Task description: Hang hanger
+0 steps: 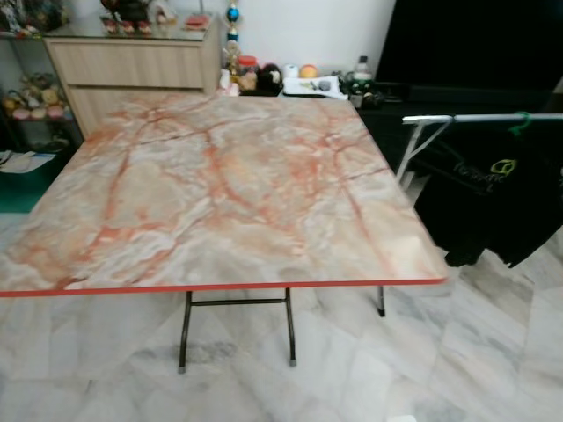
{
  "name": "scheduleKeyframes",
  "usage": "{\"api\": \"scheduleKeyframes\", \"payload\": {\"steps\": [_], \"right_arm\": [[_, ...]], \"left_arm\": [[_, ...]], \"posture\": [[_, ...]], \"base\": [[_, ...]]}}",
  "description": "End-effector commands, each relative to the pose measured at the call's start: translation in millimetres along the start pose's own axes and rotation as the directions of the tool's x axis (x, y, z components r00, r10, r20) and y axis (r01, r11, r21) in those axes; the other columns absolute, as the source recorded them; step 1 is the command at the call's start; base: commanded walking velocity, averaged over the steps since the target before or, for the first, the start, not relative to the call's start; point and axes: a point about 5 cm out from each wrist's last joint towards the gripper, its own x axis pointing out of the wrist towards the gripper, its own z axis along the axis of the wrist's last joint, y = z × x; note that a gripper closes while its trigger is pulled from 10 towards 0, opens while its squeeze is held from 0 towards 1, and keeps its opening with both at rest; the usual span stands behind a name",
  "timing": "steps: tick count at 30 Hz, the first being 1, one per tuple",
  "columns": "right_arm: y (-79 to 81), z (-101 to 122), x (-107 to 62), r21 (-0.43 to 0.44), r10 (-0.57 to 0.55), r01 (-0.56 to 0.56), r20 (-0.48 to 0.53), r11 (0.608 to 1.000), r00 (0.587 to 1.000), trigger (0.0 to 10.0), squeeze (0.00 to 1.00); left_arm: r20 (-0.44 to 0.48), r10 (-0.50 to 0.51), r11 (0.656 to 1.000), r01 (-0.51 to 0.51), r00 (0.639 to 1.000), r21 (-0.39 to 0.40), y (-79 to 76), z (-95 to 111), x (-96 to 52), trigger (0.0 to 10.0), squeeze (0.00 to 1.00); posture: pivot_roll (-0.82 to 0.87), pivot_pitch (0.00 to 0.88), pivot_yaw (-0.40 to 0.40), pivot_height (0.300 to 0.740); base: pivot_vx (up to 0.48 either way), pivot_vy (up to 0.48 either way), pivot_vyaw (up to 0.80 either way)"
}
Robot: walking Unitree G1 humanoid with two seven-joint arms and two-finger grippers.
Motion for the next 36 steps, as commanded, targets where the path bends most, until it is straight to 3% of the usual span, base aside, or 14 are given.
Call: {"api": "scheduleKeyframes", "payload": {"steps": [1, 8, 36], "right_arm": [[-16.5, 36.8, 5.9, 0.303, 0.02, -0.032, 0.042, 0.952, 0.999, 10.0, 0.0], [-16.3, 37.3, 5.9, 0.293, 0.02, -0.033, 0.049, 0.955, 0.999, 10.0, 0.0], [-14.9, 35.7, 5.6, 0.319, 0.015, -0.031, 0.054, 0.947, 0.998, 10.0, 0.0]], "left_arm": [[-0.047, 0.066, 0.949, -0.077, 0.997, -0.305, 40.9, -45.0, -15.0, 10.0, 0.0], [-0.049, 0.063, 0.951, -0.075, 0.997, -0.301, 41.5, -45.9, -15.4, 10.0, 0.0], [-0.049, 0.055, 0.956, -0.067, 0.997, -0.285, 41.7, -46.8, -15.8, 10.0, 0.0]], "posture": [[0.14, 0.046, -0.055, 0.74], [0.14, 0.048, -0.053, 0.74], [0.12, 0.011, -0.047, 0.74]], "base": [[0.0, -0.405, 0.0], [0.0, -0.469, 0.4], [0.0, -0.439, 0.0]]}}
